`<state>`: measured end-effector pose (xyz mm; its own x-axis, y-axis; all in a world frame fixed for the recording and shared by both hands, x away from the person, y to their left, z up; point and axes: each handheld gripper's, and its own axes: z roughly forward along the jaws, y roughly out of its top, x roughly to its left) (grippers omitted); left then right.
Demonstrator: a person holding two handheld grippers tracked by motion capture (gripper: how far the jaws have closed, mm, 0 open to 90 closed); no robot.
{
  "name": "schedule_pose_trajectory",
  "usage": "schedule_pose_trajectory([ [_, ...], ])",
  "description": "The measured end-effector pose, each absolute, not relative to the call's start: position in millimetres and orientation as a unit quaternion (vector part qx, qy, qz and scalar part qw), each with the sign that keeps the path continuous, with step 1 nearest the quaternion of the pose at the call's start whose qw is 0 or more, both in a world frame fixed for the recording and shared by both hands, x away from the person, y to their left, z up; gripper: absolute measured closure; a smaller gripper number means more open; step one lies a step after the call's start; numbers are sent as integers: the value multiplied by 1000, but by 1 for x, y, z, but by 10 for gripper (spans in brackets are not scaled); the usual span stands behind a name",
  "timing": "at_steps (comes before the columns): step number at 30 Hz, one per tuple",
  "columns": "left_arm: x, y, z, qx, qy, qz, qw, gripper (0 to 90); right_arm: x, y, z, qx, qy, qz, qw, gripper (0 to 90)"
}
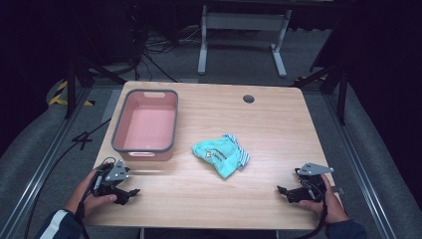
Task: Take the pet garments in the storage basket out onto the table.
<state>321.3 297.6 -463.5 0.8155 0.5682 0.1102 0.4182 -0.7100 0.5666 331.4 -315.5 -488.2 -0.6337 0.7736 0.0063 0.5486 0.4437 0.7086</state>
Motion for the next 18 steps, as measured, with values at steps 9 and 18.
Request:
schedule_pose_trajectory([
  [9,320,320,-480,875,328,117,336,139,332,-315,-488,395,834,348,162,5],
  [18,319,321,-483,869,333,124,345,96,331,-315,-488,396,834,348,162,5],
])
